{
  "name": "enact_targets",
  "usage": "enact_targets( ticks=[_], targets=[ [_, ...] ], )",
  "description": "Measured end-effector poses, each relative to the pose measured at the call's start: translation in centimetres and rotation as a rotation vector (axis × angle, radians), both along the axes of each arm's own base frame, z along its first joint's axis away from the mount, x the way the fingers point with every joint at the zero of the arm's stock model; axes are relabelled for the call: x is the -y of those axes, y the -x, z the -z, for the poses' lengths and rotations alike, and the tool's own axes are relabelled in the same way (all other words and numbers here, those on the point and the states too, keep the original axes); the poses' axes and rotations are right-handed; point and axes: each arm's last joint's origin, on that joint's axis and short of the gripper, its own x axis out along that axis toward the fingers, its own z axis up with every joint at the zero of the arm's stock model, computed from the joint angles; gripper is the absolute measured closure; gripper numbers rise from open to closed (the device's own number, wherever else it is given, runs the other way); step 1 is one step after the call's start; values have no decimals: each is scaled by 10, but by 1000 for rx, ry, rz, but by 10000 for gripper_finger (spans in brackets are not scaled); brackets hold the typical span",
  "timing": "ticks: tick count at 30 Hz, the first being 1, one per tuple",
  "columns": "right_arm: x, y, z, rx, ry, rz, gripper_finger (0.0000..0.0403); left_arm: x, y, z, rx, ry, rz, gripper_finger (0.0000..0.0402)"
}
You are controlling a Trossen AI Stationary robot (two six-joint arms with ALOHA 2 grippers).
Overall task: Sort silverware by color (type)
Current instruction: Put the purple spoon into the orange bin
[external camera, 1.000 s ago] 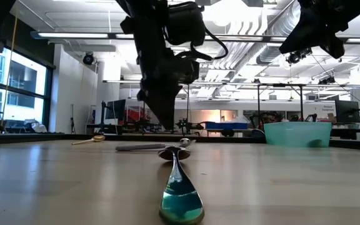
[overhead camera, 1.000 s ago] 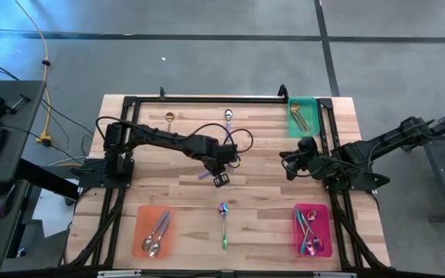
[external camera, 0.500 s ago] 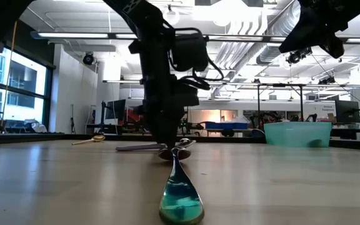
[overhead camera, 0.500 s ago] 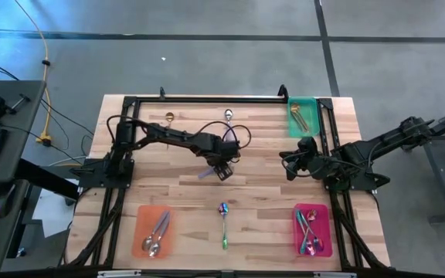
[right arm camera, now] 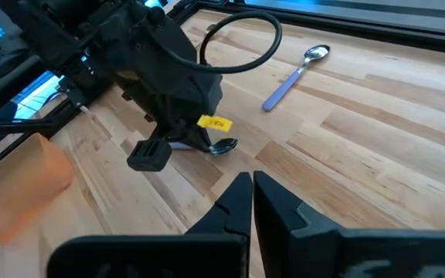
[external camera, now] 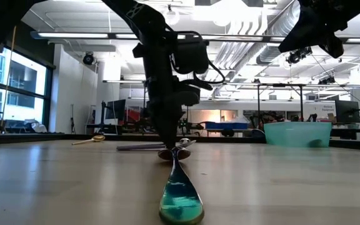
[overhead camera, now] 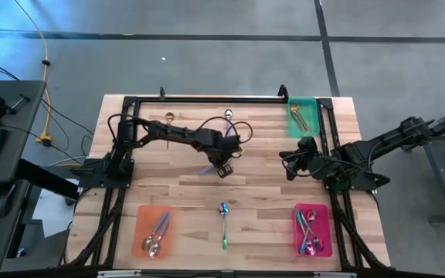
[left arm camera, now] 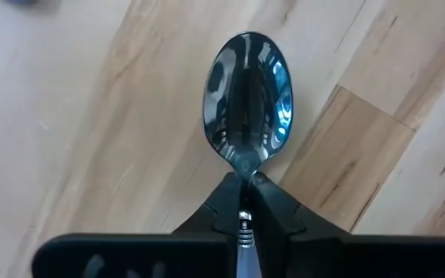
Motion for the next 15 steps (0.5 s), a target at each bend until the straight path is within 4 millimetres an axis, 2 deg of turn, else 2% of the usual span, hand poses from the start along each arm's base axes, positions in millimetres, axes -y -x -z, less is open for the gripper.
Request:
enact_targets(
  ticks=[7, 11, 15],
  targets=[
    [0, 0, 0, -6, 20, -11, 403, -3, 7, -17, 18, 82, -4, 398],
    [0, 0, 0, -5, 20, -11, 403, 6, 12, -27, 5, 160, -30, 399],
    [0, 0, 0, -6, 17, -15, 403, 19, 18, -45, 5, 164, -42, 400]
  ],
)
